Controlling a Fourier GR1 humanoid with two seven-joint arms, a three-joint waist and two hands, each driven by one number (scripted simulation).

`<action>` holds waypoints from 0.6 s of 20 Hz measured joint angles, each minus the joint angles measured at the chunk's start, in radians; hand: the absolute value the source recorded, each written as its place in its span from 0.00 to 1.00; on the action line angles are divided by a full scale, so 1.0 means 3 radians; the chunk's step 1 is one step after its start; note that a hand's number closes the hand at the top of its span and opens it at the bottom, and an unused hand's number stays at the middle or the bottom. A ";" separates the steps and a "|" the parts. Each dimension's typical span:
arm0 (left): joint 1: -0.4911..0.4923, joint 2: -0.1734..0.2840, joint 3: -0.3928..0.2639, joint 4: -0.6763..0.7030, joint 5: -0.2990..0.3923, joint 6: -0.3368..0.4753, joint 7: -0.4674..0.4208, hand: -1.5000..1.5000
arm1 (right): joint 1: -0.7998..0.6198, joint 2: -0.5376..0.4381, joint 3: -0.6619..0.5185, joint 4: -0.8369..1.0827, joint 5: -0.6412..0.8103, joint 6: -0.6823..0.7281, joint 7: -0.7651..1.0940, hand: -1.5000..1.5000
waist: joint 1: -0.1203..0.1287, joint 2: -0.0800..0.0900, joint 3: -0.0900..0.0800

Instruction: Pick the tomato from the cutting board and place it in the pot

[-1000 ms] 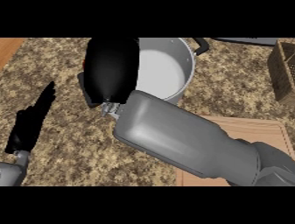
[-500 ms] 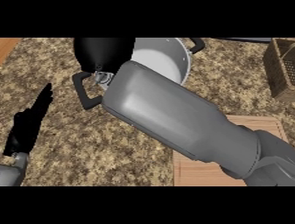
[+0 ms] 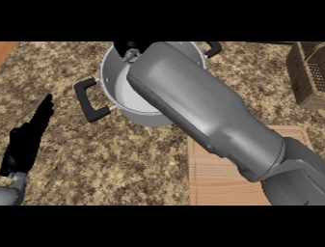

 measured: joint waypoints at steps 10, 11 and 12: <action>0.0003 -0.0015 0.0037 -0.0081 -0.0022 -0.0008 0.0030 0.50 | -0.0002 0.0021 -0.0216 0.0972 -0.0152 -0.0434 -0.0497 1.00 | 0.0012 0.0037 0.0003; 0.0003 -0.0015 0.0045 -0.0093 -0.0018 -0.0008 0.0038 0.50 | 0.0006 0.0022 -0.0273 0.1027 -0.0188 -0.0497 -0.0559 1.00 | 0.0011 0.0041 0.0004; 0.0004 -0.0008 0.0058 -0.0088 -0.0013 -0.0023 0.0025 0.50 | 0.0014 0.0022 -0.0321 0.1077 -0.0231 -0.0540 -0.0611 0.00 | 0.0015 0.0045 0.0004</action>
